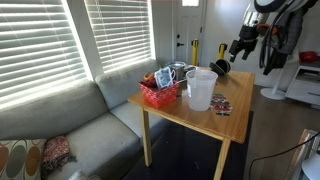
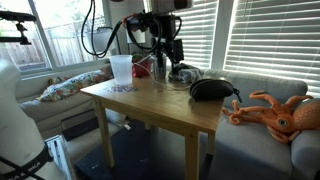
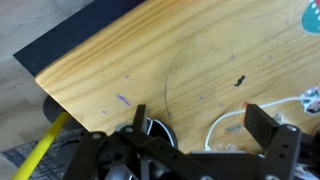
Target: Pick up the black glasses case and put it in the silver cup
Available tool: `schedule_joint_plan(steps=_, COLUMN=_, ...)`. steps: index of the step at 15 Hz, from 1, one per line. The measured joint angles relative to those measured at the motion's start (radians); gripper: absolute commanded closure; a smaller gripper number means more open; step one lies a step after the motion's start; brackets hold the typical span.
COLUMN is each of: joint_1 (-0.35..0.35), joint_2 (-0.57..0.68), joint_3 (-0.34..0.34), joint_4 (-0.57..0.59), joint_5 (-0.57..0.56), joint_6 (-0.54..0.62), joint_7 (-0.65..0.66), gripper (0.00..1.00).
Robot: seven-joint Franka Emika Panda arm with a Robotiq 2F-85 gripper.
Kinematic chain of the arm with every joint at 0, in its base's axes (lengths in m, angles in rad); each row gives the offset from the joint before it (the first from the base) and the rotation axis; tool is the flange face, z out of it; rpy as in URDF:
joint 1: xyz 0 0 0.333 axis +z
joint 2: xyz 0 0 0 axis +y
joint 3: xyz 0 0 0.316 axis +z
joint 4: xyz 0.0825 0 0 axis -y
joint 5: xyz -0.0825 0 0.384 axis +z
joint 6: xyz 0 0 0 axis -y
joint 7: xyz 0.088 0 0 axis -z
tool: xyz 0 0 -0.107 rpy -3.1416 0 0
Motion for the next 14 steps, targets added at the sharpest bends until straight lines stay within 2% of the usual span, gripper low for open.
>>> schedule_joint_plan(steps=8, joint_1=-0.034, joint_2=0.257, joint_3=-0.062, joint_4=0.2, joint_5=0.097, joint_6=0.1, joint_7=0.01, gripper=0.0)
schedule_joint_plan(steps=14, joint_1=-0.07, joint_2=0.404, joint_3=-0.08, joint_4=0.263, joint_5=0.163, joint_6=0.18, joint_7=0.01, gripper=0.0)
